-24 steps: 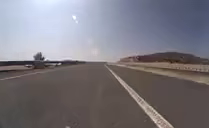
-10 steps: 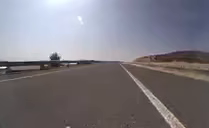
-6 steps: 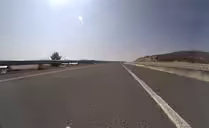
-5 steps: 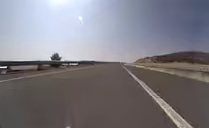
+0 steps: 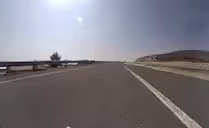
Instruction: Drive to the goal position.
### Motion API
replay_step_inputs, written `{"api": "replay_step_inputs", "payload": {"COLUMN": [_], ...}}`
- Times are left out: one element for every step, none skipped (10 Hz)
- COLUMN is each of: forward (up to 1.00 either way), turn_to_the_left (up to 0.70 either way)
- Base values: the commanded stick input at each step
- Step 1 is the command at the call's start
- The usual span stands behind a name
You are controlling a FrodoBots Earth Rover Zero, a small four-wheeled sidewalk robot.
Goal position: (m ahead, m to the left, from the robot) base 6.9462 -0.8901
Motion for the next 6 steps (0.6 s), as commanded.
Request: {"api": "replay_step_inputs", "payload": {"forward": [1.00,1.00,1.00,1.00,1.00,1.00], "turn_to_the_left": [-0.19,-0.05,0.00,0.00,0.00,0.00]}}
